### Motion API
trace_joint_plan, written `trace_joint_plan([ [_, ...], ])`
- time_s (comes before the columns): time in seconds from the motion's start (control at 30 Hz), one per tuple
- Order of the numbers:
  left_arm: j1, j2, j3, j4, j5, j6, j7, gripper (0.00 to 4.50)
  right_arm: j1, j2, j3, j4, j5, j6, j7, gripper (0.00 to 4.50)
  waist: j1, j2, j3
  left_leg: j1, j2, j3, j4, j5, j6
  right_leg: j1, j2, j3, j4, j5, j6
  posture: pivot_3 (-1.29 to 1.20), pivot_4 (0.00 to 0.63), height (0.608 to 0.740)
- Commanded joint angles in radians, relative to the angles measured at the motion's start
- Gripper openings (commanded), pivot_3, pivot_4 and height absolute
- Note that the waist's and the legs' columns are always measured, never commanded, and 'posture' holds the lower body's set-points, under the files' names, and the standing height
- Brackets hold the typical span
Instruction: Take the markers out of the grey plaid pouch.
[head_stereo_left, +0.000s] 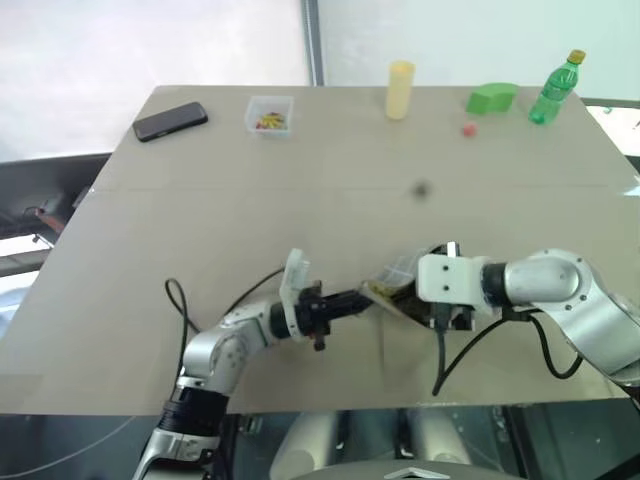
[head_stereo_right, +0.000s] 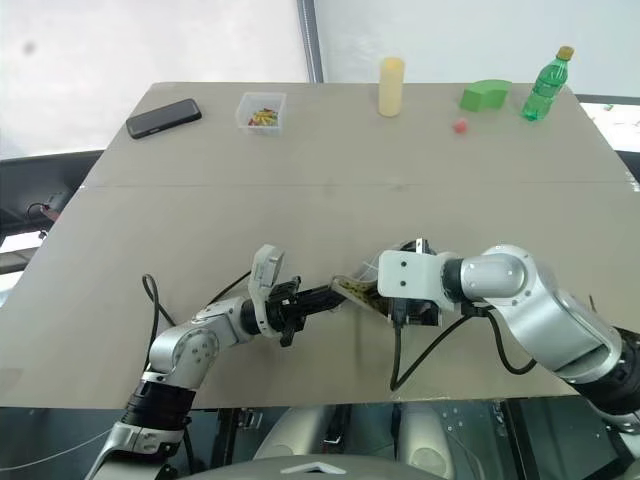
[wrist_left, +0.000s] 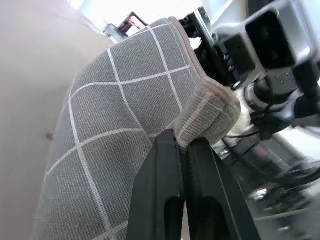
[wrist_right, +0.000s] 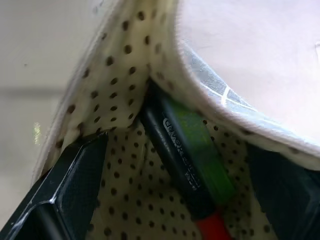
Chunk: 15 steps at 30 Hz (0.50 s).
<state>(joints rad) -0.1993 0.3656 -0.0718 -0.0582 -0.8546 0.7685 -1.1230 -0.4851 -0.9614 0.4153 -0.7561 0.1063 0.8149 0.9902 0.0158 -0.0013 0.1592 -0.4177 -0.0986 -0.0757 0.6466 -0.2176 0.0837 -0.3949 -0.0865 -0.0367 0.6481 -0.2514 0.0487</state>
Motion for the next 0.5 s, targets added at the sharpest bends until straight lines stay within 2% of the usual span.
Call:
trace_joint_plan([
  [0.03, -0.042, 0.013, 0.061, -0.034, -0.152, 0.124, -0.037, 0.0, -0.043, -0.046, -0.075, -0.11, 0.072, 0.105, 0.047, 4.44, -0.001, 0.0, 0.0, 0.0, 0.0, 0.0, 0.0, 0.0, 0.001, 0.0, 0.0, 0.0, 0.0, 0.0, 0.0, 0.0, 0.15, 0.74],
  [0.2, -0.079, 0.028, 0.084, 0.003, -0.208, 0.212, -0.058, 0.0, -0.088, -0.071, -0.107, -0.149, 0.117, 0.211, 0.033, 4.44, -0.001, 0.0, 0.0, 0.0, 0.0, 0.0, 0.001, -0.002, 0.001, 0.0, 0.0, 0.0, 0.0, 0.0, 0.0, 0.0, 0.15, 0.74],
  [0.4, -0.042, 0.044, -0.01, 0.11, 0.025, 0.007, -0.119, 0.0, -0.055, -0.047, -0.002, -0.089, 0.053, 0.192, -0.054, 4.44, 0.0, 0.0, 0.0, 0.0, 0.0, 0.0, 0.0, 0.001, -0.003, 0.0, -0.001, 0.0, 0.0, 0.0, 0.0, 0.0, 0.15, 0.74],
  [0.5, -0.037, 0.035, -0.007, 0.163, 0.061, -0.039, -0.13, 0.0, -0.058, -0.021, 0.047, -0.045, 0.018, 0.164, -0.088, 4.44, 0.0, 0.0, -0.001, 0.0, 0.0, 0.0, -0.001, 0.0, -0.004, 0.0, -0.001, 0.0, -0.001, 0.0, -0.001, 0.0, 0.15, 0.74],
])
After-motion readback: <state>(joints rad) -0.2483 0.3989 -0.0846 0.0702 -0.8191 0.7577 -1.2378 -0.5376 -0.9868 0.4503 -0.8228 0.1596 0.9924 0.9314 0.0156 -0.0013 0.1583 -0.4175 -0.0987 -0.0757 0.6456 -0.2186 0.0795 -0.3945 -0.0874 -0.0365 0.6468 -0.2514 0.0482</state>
